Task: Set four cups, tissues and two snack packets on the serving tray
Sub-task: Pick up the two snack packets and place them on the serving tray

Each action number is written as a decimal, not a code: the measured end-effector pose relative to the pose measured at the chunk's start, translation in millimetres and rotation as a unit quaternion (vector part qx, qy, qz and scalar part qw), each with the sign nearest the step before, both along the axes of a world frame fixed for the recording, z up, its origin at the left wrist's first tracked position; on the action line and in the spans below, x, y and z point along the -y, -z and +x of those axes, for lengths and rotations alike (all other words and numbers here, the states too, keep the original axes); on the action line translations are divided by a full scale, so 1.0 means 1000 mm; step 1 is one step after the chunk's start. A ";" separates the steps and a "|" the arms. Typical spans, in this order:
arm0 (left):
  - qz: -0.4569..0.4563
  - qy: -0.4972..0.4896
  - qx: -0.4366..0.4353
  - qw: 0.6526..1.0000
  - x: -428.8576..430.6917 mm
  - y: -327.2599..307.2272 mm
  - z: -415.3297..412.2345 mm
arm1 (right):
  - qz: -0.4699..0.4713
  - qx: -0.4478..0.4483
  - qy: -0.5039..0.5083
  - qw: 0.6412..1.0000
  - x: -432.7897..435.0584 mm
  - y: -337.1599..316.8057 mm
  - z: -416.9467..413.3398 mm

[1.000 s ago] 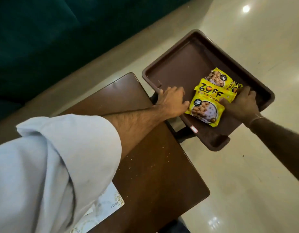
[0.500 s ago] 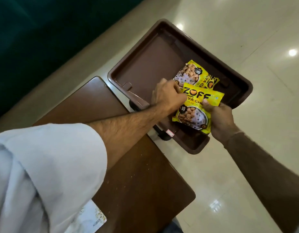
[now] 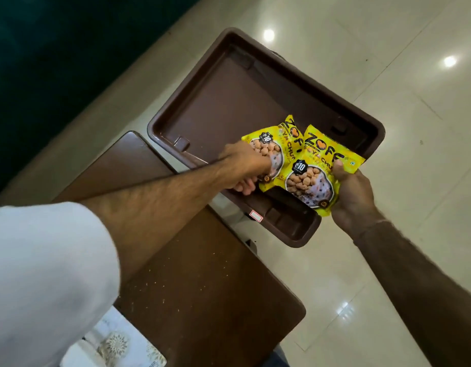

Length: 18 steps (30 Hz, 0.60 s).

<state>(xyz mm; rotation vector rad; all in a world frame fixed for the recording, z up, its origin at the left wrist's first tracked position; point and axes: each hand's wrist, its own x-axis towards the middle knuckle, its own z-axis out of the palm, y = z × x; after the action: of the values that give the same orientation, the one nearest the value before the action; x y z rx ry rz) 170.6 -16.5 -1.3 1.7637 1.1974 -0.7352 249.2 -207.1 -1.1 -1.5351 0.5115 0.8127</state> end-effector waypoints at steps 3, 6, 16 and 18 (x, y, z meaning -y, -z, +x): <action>0.211 0.098 0.084 0.969 -0.019 -0.001 -0.001 | 0.009 -0.003 0.012 1.000 0.001 -0.001 -0.001; 0.233 0.159 0.184 0.942 -0.032 0.002 0.013 | 0.010 -0.019 0.035 0.999 0.003 0.001 -0.002; 0.052 0.103 0.129 0.985 -0.029 0.018 0.027 | 0.084 -0.062 -0.101 0.989 0.010 0.006 0.002; 0.041 0.072 0.159 0.984 -0.025 0.021 0.018 | 0.097 -0.079 -0.128 0.984 0.009 0.003 0.002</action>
<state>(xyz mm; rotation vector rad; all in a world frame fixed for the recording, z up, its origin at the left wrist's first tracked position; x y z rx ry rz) 188.5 8.9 -22.4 1.9641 0.9036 -0.4664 251.2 -216.2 -4.1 -1.3789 0.3414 1.1558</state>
